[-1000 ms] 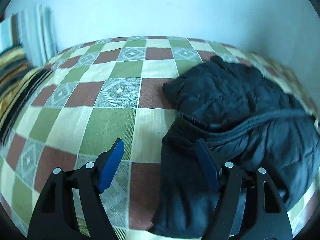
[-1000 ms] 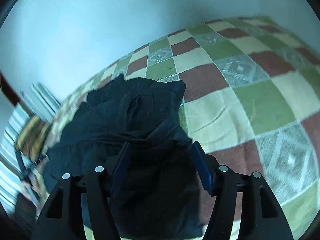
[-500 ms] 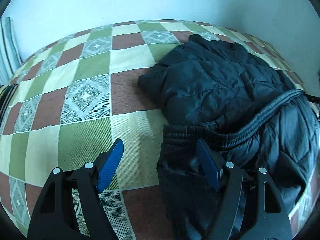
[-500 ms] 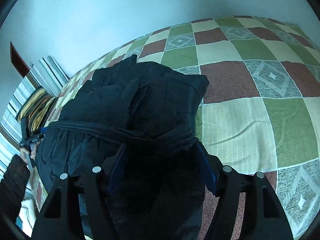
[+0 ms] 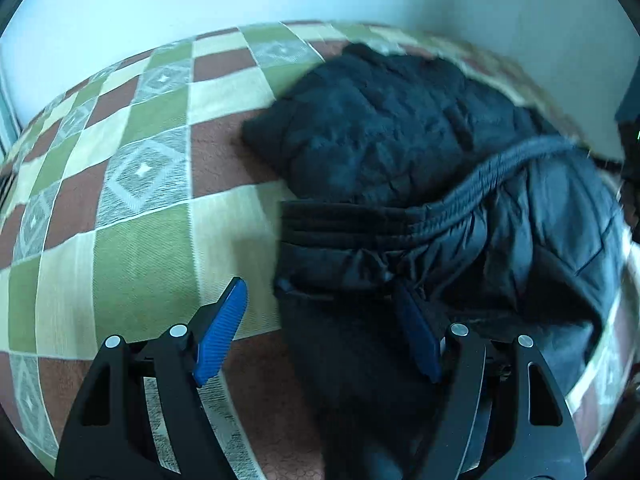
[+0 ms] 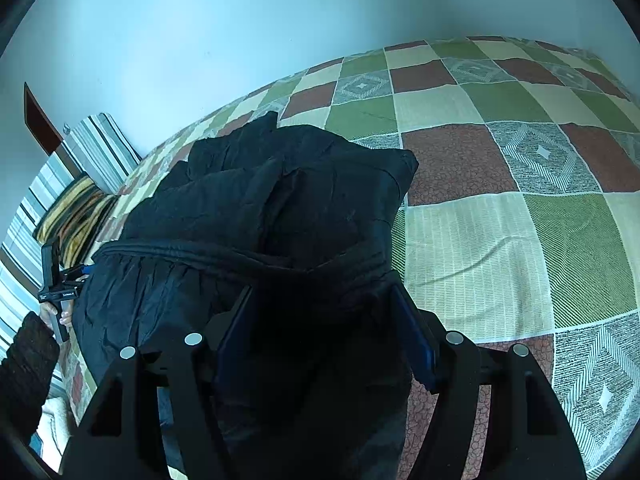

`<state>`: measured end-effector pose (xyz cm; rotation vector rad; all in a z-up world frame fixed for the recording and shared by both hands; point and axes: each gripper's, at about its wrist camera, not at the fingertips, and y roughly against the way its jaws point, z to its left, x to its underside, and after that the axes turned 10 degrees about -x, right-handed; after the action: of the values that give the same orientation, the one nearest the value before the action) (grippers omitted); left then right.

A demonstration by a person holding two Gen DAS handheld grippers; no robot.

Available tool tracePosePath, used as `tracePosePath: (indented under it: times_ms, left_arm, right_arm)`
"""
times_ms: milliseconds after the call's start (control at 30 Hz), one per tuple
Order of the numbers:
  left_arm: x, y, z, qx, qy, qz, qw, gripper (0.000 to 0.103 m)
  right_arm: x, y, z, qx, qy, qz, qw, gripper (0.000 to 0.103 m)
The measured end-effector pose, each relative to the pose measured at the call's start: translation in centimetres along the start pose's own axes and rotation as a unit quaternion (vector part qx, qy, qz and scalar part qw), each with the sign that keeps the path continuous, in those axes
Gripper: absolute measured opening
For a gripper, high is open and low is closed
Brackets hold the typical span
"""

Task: Fold large clothes
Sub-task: 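Carry the held hem over the jacket body with both grippers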

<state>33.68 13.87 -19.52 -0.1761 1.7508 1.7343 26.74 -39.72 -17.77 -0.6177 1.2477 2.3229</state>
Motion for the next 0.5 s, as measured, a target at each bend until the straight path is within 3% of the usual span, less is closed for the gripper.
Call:
tracePosePath:
  times_ms: [67,200,400,500]
  left_arm:
    - [-0.3,-0.3,-0.4,-0.002,-0.006,0.004,1.0,0.058]
    - [-0.6,-0.1,-0.5,-0.002,-0.01,0.01,0.9999,0.057]
    - [-1.1,0.7,0.7,0.018,0.01,-0.014,0.9997,0.057]
    - [-1.2,0.0,0.2,0.012,0.0,-0.003,0.9999,0.057]
  right_arm:
    - [-0.1,-0.2,0.2,0.01,0.005,0.004,1.0,0.068]
    - [-0.3,0.0,0.0,0.013,0.006,0.001,1.0,0.068]
    - [-0.7,0.2,-0.5,0.014,0.001,-0.007,1.0,0.068]
    - [-1.0,-0.3,-0.4,0.017,0.004,0.0,1.0,0.068]
